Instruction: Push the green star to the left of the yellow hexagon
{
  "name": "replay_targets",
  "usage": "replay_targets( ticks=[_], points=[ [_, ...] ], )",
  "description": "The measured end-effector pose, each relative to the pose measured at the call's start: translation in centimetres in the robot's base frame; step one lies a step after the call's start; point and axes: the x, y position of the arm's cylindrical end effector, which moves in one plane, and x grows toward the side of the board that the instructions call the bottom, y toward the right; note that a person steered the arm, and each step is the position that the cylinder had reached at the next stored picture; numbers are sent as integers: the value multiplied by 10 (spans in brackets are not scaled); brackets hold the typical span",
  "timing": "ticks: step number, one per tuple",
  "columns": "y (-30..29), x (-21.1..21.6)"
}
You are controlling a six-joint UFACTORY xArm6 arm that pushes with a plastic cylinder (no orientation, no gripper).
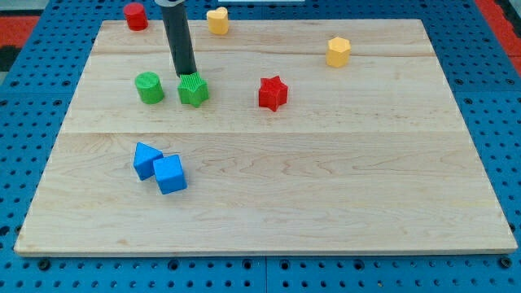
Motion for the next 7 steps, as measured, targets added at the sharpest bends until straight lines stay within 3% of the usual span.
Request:
replay_targets(
  ticks=[1,2,7],
  points=[
    [-37,16],
    [-15,42],
    [15,49]
  ],
)
